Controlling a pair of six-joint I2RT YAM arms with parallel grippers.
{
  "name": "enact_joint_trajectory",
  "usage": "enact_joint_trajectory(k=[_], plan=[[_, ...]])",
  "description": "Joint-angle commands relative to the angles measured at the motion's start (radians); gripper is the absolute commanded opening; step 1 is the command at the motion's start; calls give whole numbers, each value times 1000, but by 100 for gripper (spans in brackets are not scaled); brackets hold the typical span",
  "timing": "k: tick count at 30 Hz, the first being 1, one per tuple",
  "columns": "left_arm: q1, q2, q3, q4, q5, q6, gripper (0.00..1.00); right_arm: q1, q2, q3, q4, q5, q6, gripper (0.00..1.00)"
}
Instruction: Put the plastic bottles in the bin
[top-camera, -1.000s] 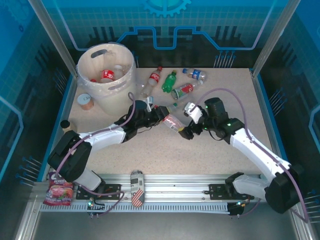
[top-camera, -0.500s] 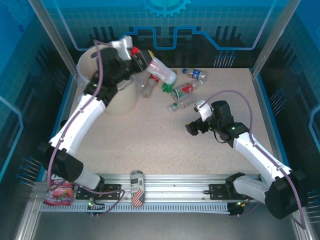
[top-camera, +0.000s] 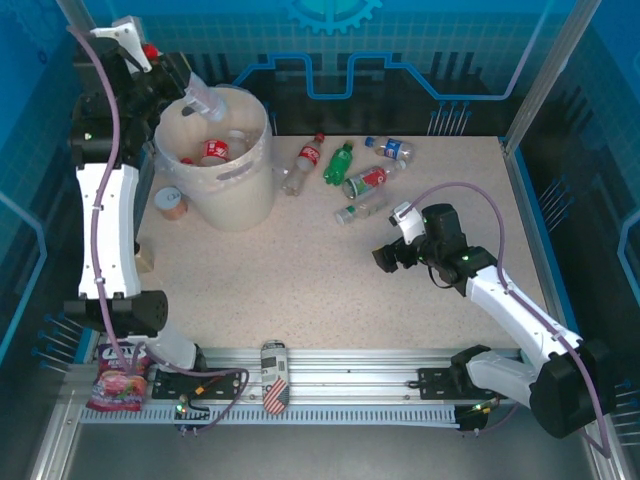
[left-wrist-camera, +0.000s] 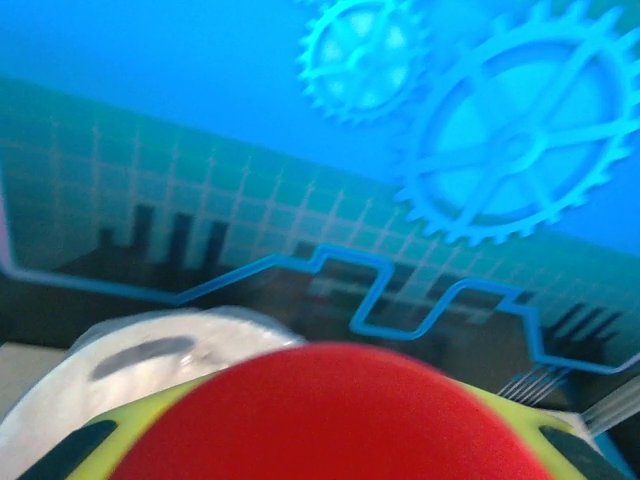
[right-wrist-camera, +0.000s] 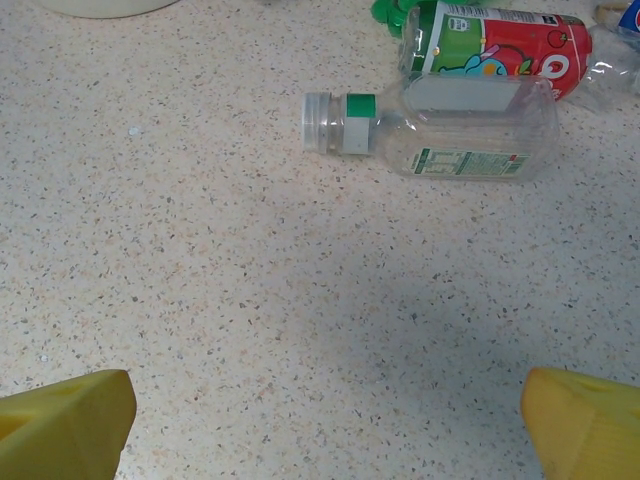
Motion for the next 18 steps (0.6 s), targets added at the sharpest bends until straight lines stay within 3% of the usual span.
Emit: enact_joint_trajectory(k=[1, 11, 18], plan=[[17, 64, 34, -146, -24, 110, 5, -8, 0, -14, -3, 29, 1, 100], [10, 265, 127, -220, 98, 138, 3, -10, -46, -33, -39, 60, 1, 100], [-38, 448, 342, -420, 65, 230, 3, -11, -55, -46, -54, 60, 1, 100]])
